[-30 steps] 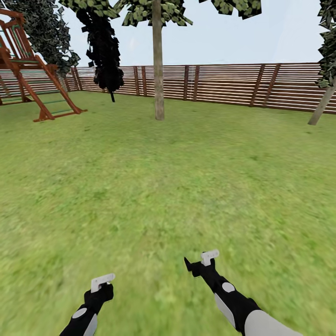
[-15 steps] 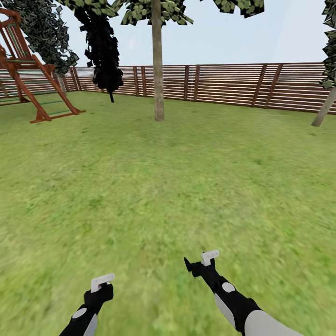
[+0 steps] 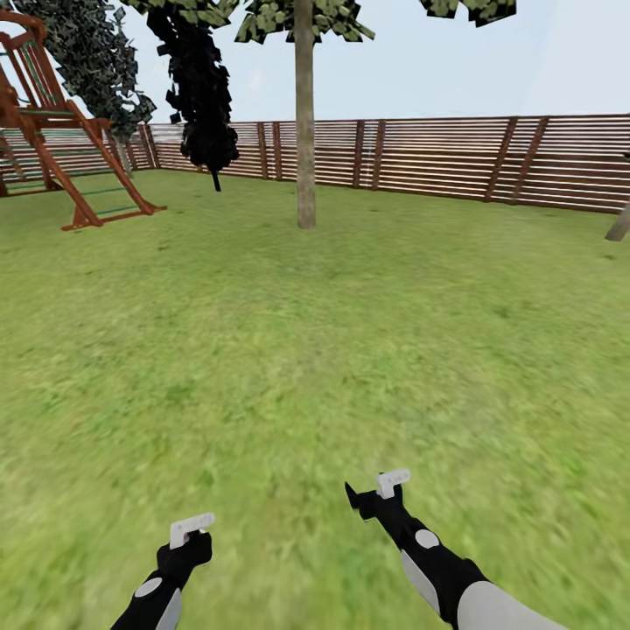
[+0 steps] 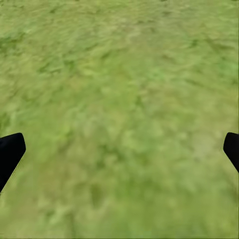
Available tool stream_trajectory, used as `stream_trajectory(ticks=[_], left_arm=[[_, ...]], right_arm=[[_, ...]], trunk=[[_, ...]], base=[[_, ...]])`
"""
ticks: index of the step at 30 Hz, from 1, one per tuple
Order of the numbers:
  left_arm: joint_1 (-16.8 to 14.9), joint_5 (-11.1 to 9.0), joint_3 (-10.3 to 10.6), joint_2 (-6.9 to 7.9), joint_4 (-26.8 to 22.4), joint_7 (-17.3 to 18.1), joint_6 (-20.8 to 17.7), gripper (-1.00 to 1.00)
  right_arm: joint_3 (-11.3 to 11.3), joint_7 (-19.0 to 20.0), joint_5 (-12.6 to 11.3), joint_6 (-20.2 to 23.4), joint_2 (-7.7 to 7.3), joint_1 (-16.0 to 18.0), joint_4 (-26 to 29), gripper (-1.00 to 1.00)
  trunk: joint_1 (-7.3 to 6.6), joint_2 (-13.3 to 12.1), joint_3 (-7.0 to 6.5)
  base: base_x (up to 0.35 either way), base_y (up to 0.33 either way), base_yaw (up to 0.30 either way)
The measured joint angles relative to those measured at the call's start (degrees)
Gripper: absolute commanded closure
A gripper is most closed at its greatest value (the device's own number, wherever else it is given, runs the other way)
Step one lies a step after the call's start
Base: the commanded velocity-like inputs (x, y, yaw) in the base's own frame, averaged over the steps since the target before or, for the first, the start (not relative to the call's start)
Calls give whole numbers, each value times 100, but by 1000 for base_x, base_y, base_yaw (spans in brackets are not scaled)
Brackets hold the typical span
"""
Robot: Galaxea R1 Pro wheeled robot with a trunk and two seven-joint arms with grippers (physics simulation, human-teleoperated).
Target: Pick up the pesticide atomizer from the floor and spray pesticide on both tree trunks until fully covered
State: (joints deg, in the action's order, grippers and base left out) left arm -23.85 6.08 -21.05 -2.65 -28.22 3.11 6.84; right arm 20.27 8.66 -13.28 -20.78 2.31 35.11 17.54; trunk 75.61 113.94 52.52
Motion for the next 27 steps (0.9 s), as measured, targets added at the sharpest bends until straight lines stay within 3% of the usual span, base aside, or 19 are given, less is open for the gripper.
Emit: stream_trajectory(ticks=[27], left_arm=[[-1, 0, 4, -9, 0, 0, 0, 100]], right_arm=[[-4, 25, 9, 0, -9, -1, -4, -100]], trunk=[[0, 0, 6]], base=[[340, 98, 3]])
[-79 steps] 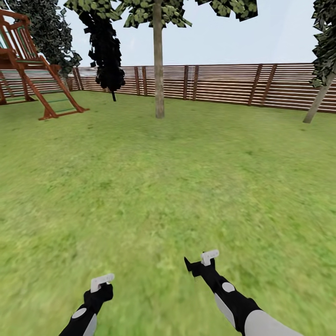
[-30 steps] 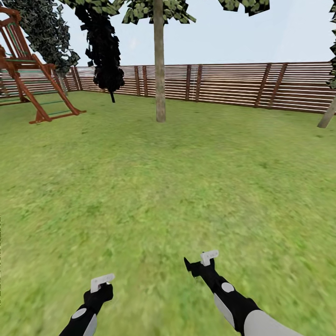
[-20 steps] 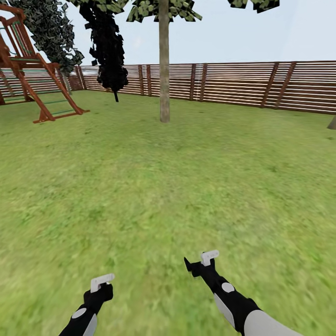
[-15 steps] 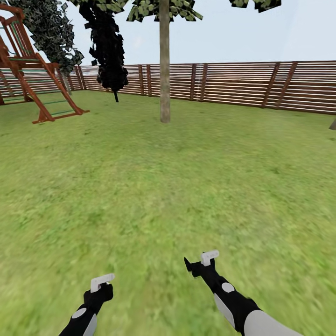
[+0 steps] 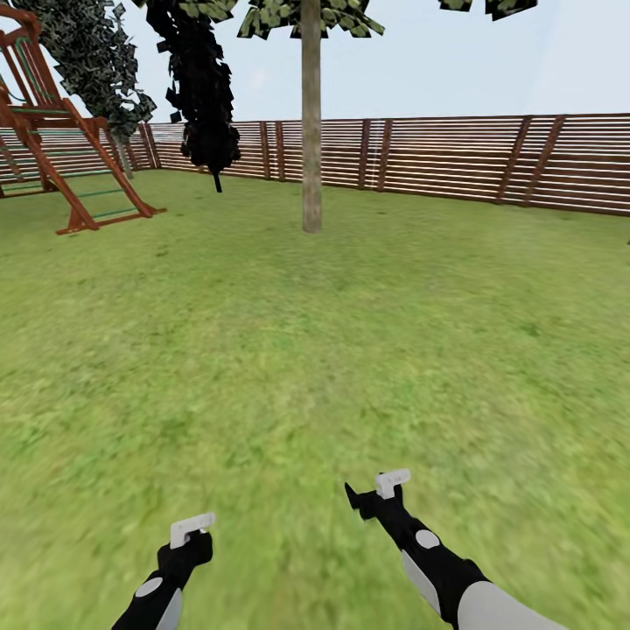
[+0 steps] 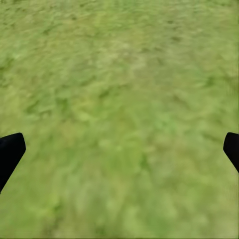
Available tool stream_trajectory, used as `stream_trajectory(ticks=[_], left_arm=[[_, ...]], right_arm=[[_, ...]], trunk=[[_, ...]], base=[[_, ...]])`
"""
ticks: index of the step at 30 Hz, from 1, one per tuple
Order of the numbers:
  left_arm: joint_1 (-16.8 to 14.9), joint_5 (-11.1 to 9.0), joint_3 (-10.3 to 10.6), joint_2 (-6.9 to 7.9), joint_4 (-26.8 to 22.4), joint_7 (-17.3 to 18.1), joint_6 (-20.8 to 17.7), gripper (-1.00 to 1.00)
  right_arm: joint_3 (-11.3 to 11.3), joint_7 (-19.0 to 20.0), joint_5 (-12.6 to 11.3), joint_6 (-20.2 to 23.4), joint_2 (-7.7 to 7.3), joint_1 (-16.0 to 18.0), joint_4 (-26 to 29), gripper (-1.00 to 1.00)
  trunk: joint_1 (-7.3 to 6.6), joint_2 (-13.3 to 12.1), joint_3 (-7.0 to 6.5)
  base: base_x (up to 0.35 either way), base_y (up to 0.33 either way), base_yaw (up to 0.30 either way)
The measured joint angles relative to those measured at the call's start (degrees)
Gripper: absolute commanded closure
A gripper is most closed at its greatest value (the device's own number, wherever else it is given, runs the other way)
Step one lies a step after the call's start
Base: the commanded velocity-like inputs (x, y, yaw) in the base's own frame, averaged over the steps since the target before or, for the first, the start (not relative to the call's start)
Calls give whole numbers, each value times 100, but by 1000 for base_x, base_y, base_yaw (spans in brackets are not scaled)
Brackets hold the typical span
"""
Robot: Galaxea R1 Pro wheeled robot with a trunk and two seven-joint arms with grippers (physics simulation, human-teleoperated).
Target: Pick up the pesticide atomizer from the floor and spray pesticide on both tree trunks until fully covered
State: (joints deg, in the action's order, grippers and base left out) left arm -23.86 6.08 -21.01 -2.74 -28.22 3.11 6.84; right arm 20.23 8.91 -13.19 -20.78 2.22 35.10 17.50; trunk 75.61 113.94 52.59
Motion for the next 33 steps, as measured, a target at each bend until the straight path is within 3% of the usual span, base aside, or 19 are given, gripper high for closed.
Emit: stream_trajectory(ticks=[33], left_arm=[[0, 9, 1, 0, 1, -2, 1, 100]], right_arm=[[1, 0, 0, 0, 0, 0, 0, -100]], trunk=[[0, 0, 0]], base=[[340, 18, 0]])
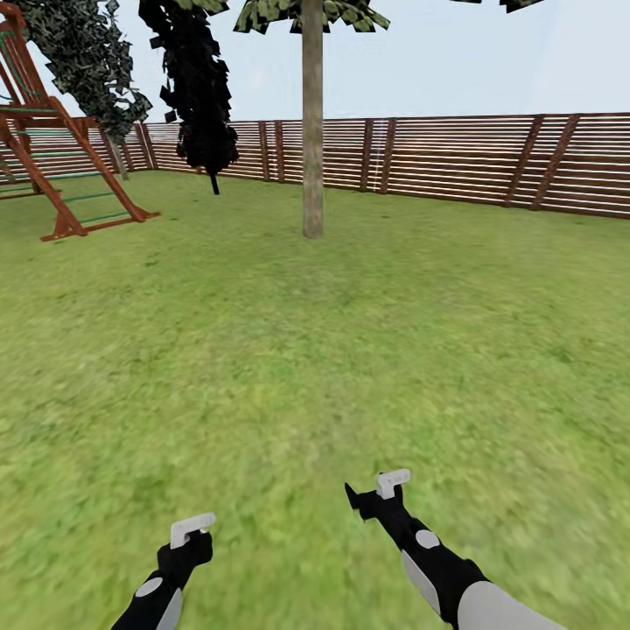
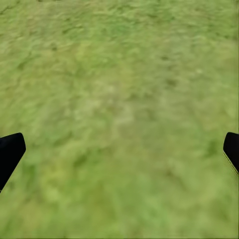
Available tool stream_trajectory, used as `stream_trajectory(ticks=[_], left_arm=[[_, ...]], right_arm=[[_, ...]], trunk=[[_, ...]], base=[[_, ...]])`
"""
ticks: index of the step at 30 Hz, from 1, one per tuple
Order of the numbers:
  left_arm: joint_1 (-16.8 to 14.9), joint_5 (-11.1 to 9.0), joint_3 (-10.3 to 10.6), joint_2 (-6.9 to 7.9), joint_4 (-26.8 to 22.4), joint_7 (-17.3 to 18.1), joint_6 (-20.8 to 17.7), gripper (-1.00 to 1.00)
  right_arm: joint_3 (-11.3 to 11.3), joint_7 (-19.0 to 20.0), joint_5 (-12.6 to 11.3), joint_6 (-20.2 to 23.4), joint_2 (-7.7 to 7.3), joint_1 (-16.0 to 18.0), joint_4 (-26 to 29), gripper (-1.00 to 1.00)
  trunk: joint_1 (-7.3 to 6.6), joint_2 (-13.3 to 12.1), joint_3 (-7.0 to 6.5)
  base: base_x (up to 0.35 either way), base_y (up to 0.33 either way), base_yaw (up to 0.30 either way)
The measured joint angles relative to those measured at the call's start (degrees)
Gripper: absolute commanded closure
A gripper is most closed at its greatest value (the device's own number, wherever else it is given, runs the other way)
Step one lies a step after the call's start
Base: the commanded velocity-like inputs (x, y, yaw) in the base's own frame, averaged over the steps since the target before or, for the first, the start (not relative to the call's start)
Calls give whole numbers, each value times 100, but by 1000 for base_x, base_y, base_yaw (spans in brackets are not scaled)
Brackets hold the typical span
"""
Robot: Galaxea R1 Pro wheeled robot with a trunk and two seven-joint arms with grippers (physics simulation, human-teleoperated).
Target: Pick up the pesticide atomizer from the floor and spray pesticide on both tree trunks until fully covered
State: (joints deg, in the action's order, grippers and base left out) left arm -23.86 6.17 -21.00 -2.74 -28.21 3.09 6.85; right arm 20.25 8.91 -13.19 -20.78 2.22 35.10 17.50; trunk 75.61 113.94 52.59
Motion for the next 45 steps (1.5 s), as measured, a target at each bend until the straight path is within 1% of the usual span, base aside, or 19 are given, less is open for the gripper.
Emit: stream_trajectory(ticks=[45], left_arm=[[0, -2, 0, 0, 12, 1, 0, 100]], right_arm=[[6, 5, 9, -5, 0, 0, 0, -100]], trunk=[[0, 0, 0]], base=[[340, 0, 0]])
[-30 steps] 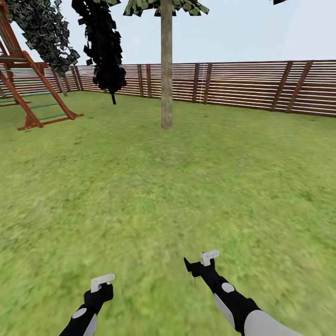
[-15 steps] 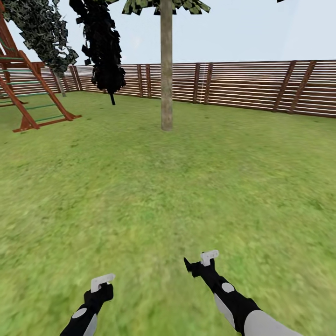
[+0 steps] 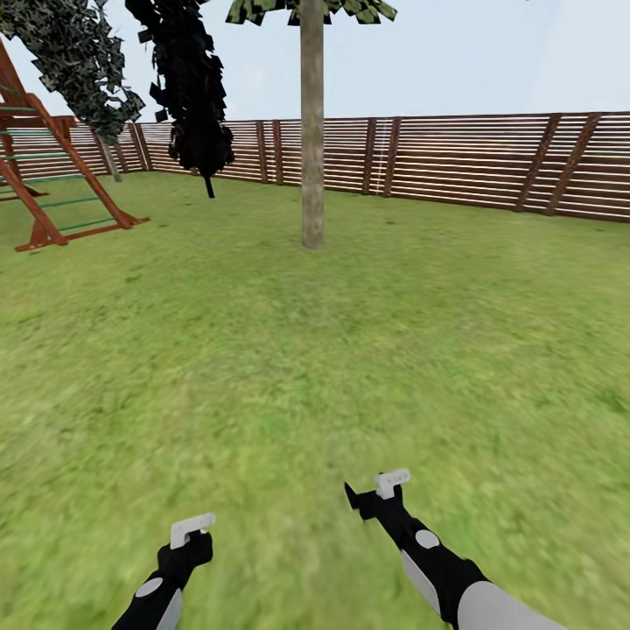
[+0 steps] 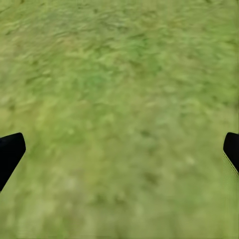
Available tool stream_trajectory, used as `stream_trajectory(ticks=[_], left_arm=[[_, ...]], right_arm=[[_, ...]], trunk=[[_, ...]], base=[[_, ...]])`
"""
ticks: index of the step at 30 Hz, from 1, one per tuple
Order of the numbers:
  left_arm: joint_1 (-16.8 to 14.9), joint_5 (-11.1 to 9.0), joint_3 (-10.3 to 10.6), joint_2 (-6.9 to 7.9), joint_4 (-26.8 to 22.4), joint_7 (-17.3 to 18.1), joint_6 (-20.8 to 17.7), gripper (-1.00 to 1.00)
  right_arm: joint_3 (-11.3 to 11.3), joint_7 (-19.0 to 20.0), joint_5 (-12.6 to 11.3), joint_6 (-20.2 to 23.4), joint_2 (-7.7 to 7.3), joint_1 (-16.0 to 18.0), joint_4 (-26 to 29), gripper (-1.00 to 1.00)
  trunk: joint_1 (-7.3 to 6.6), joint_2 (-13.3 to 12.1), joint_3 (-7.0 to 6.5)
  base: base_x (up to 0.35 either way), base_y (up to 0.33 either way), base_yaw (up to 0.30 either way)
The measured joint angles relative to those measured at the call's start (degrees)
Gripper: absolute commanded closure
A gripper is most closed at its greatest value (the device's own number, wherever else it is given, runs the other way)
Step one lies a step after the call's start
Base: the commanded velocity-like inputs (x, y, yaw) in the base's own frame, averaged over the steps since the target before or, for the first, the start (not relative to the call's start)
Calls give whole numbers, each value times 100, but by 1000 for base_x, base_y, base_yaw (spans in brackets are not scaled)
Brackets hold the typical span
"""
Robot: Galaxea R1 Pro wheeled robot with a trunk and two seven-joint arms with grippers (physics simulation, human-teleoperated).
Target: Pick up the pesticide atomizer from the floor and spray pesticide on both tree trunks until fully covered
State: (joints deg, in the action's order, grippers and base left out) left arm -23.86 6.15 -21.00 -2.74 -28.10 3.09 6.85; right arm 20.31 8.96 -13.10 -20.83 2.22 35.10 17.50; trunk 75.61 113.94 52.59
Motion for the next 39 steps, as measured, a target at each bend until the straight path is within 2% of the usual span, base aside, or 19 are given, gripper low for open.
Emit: stream_trajectory(ticks=[39], left_arm=[[0, -15, 4, -17, 4, 2, 0, 100]], right_arm=[[-3, -6, 0, 5, -9, 0, 0, -100]], trunk=[[0, 0, 0]], base=[[340, 0, 0]])
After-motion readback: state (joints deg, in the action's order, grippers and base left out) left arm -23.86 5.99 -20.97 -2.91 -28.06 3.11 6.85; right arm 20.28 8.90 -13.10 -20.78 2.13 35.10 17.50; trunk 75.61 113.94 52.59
